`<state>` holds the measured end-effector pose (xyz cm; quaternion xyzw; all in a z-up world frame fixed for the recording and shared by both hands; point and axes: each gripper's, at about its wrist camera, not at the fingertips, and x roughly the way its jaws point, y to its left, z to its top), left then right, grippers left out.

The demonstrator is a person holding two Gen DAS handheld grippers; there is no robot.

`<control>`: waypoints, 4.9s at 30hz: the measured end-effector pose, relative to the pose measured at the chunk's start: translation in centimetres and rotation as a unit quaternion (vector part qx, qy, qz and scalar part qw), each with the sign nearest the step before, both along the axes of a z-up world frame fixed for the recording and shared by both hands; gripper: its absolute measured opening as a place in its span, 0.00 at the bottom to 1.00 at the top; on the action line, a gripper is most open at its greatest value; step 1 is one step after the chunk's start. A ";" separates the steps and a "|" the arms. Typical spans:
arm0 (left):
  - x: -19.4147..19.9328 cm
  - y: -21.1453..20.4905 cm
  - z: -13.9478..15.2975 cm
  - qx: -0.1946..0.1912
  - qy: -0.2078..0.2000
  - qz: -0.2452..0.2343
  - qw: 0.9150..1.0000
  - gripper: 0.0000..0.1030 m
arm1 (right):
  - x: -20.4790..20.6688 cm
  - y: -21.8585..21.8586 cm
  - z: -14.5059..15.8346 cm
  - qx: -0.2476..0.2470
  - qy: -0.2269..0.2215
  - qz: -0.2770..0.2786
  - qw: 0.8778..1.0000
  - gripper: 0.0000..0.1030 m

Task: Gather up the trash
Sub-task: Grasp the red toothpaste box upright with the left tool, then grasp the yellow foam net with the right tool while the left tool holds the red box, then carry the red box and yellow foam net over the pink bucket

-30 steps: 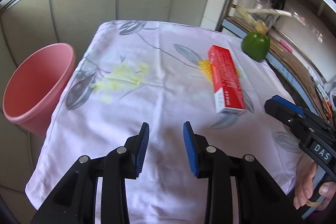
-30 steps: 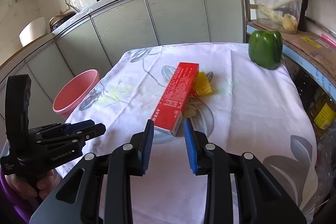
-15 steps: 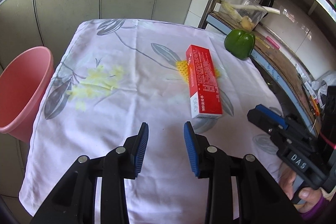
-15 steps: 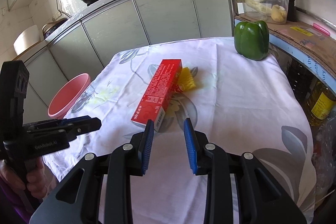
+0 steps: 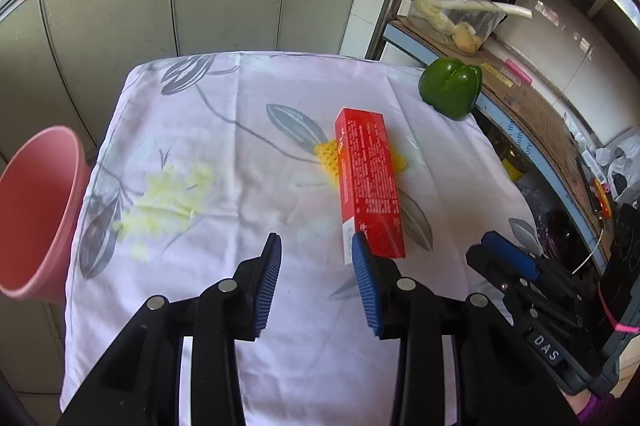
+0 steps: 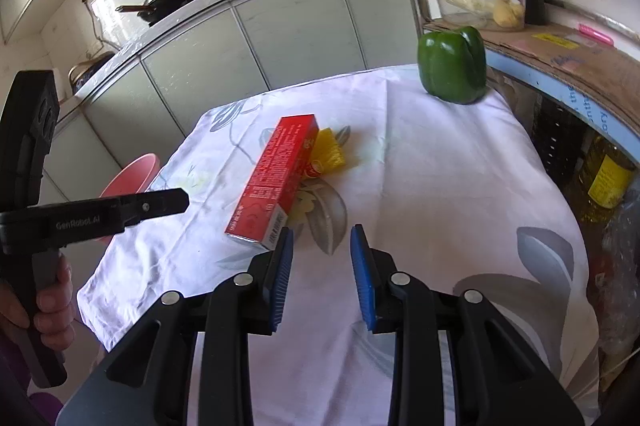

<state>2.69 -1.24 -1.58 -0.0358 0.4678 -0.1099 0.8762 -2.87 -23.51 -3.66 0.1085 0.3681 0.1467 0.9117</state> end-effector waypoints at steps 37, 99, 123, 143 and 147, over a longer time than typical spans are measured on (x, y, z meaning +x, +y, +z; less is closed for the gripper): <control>6.2 -7.8 -4.3 0.077 0.027 -0.004 0.997 0.31 | 1.1 -1.1 -1.4 0.024 0.030 -0.011 0.999 0.29; -0.3 6.0 -2.9 -0.025 -0.037 0.069 0.997 0.21 | 10.3 10.1 -0.1 -0.100 0.050 0.116 0.987 0.47; -1.8 9.8 -2.0 -0.043 -0.058 0.106 0.992 0.21 | 11.0 10.0 1.5 -0.077 0.021 0.083 0.993 0.07; -5.1 20.0 0.9 -0.035 -0.105 0.215 0.970 0.21 | 9.2 24.3 8.7 0.003 -0.037 0.243 0.969 0.06; -5.5 22.4 1.4 -0.034 -0.111 0.245 0.963 0.21 | 8.7 27.7 8.9 0.008 -0.034 0.277 0.960 0.06</control>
